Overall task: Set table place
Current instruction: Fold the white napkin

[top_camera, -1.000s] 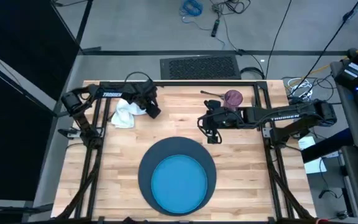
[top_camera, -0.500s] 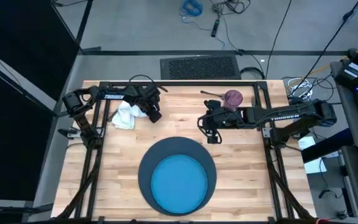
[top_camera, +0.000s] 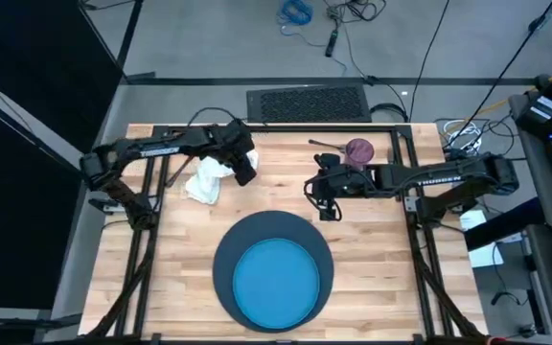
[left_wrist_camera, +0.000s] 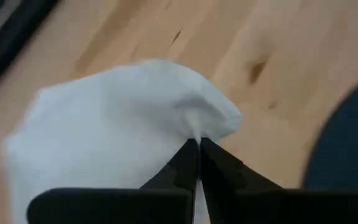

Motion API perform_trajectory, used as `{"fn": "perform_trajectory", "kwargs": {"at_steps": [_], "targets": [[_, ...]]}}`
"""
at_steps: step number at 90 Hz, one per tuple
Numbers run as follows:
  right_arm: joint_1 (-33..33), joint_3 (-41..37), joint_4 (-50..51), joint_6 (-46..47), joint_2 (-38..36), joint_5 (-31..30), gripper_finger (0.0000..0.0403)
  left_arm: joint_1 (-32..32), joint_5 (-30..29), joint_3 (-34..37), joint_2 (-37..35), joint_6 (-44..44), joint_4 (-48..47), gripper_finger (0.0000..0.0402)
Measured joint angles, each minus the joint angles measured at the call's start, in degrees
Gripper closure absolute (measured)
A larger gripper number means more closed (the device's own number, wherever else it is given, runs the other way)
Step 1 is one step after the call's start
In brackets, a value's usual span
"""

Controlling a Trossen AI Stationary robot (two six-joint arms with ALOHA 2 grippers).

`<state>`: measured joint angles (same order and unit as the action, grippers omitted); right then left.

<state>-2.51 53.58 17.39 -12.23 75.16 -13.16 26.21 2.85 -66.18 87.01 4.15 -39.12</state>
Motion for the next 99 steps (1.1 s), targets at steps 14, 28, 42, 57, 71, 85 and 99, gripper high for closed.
{"fn": "perform_trajectory", "kwargs": {"at_steps": [14, 28, 42, 57, 71, 85, 99], "targets": [[-2.1, 0.0, -0.6, -0.3, 2.3, -0.1, 0.0264, -1.5, -3.2, -2.8, -5.5, 0.6, -2.4, 0.0401], [-3.5, 0.0, -9.0, -2.0, 9.1, -0.1, 0.0264, -1.9, -3.5, -4.5, -9.7, 2.0, -2.5, 0.0401], [-3.5, 0.0, -20.2, -5.4, 15.8, -0.2, 0.0264, -2.0, -3.4, -5.3, -12.3, 3.1, -2.8, 0.0401], [-3.5, 0.0, -28.1, -7.1, 19.3, -0.8, 0.0264, -2.4, -3.3, -5.3, -13.0, 3.5, -4.6, 0.0401], [-3.5, 0.0, -30.1, -6.0, 19.7, -0.6, 0.0258, -2.8, -4.1, -5.3, -13.0, 3.0, -5.2, 0.0401], [-3.5, 0.0, -30.0, -2.3, 19.8, 0.2, 0.0247, -2.8, -4.5, -5.3, -13.0, 3.0, -5.0, 0.0401], [-3.5, 0.0, -30.5, -0.3, 19.8, 1.4, 0.0236, -2.8, -4.6, -5.3, -13.0, 3.0, -4.7, 0.0401]]}}
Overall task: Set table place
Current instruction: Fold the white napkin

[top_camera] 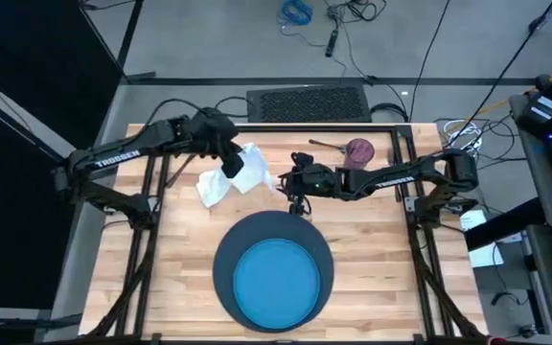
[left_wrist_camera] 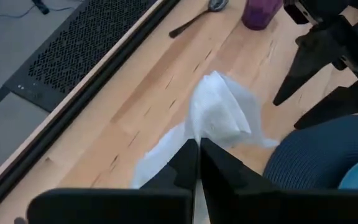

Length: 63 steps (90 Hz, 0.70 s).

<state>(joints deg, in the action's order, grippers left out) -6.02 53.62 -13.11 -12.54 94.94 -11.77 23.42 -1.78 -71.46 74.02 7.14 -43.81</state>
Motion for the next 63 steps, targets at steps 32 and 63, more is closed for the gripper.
{"fn": "perform_trajectory", "kwargs": {"at_steps": [32, 63], "targets": [[-0.2, 0.0, -2.5, 0.4, 2.2, 1.2, 0.0220, 0.0, 0.0, 0.0, 0.0, 0.0, 2.6, 0.0401], [-0.2, 0.0, -3.9, 3.1, 2.8, 3.2, 0.0220, 0.0, 0.0, 0.0, 0.0, 0.0, 5.9, 0.0401]]}}
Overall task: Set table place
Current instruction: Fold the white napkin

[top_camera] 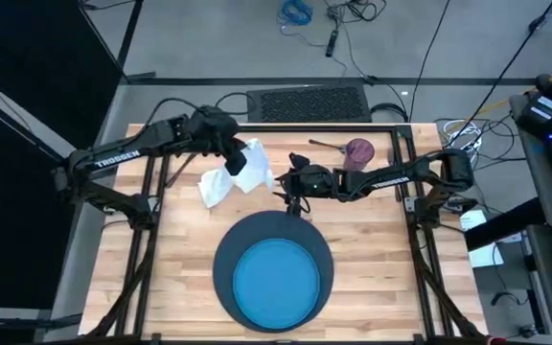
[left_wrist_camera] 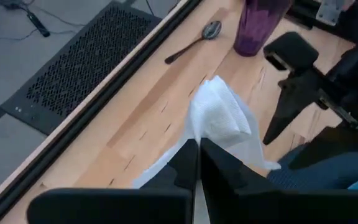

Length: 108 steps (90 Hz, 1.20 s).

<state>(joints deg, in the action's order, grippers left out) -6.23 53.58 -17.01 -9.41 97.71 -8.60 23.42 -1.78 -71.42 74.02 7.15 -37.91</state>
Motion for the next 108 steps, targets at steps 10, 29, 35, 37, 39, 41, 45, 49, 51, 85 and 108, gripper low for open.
{"fn": "perform_trajectory", "kwargs": {"at_steps": [10, 29, 35, 37, 39, 41, 45, 49, 51, 85, 108], "targets": [[0.0, 0.0, -1.6, 0.0, 1.3, 0.0, 0.0220, -0.1, 0.0, 0.0, 0.4, 0.0, 0.7, 0.0401], [0.0, 0.0, -4.6, -0.1, 3.2, -0.6, 0.0220, -0.4, 0.0, 0.0, 1.8, 0.0, 0.6, 0.0401], [0.0, 0.0, -5.1, -0.3, 3.2, -1.2, 0.0220, -0.7, 0.4, 0.0, 2.2, 0.0, 1.2, 0.0401], [0.0, 0.0, -5.2, -0.3, 3.2, -1.7, 0.0220, -0.7, 0.7, 0.0, 2.4, 0.0, 1.5, 0.0401], [0.0, 0.0, -5.1, -0.5, 3.2, -2.4, 0.0220, -0.7, 0.9, 0.0, 2.4, 0.0, 1.7, 0.0401], [0.0, 0.0, -5.0, -0.7, 3.2, -2.9, 0.0222, -0.7, 0.9, 0.0, 2.5, 0.0, 1.6, 0.0401], [0.0, 0.0, -5.0, -1.1, 3.2, -3.4, 0.0224, -0.7, 1.2, 0.1, 2.5, 0.0, 1.5, 0.0401], [-0.1, 0.0, -5.1, -1.2, 3.2, -3.5, 0.0228, -0.7, 1.3, 0.1, 2.5, 0.0, 1.6, 0.0401], [-0.1, 0.0, -5.0, -1.2, 3.2, -3.5, 0.0229, -0.7, 1.3, 0.1, 2.5, -0.1, 1.6, 0.0401], [-0.1, 0.0, -4.6, 0.8, 3.2, -3.5, 0.0233, -0.7, 3.5, 0.1, 2.5, 0.1, 4.4, 0.0401], [-0.1, 0.0, -3.2, 1.0, 3.2, -9.3, 0.0234, -1.1, 3.9, 0.1, 2.5, 0.2, 5.7, 0.0401]]}}
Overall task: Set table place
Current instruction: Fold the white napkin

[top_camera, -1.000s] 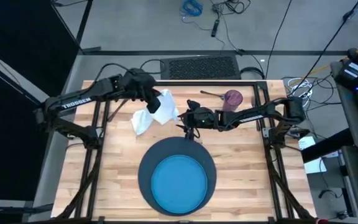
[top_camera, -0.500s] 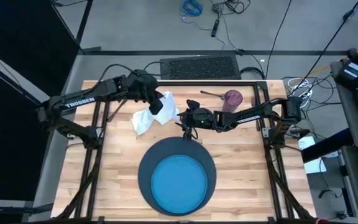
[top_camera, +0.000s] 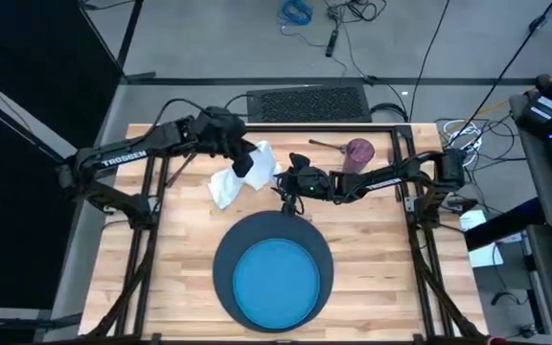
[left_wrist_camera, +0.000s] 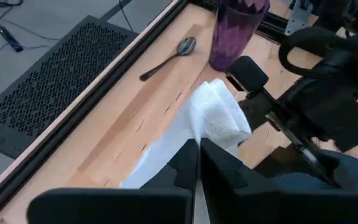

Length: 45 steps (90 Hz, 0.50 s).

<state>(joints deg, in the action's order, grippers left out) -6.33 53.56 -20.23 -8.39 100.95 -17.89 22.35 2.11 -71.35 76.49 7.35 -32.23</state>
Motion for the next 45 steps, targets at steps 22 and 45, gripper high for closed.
{"fn": "perform_trajectory", "kwargs": {"at_steps": [22, 45], "targets": [[-0.1, 0.0, 0.5, 0.0, 0.0, -5.1, 0.0278, -0.7, 1.0, 0.0, 0.0, 0.1, 0.1, 0.0401], [-0.1, 0.0, 2.0, -2.1, 0.0, -6.4, 0.0396, -1.1, 1.0, 0.0, 0.0, -0.2, 0.0, 0.0401]]}}
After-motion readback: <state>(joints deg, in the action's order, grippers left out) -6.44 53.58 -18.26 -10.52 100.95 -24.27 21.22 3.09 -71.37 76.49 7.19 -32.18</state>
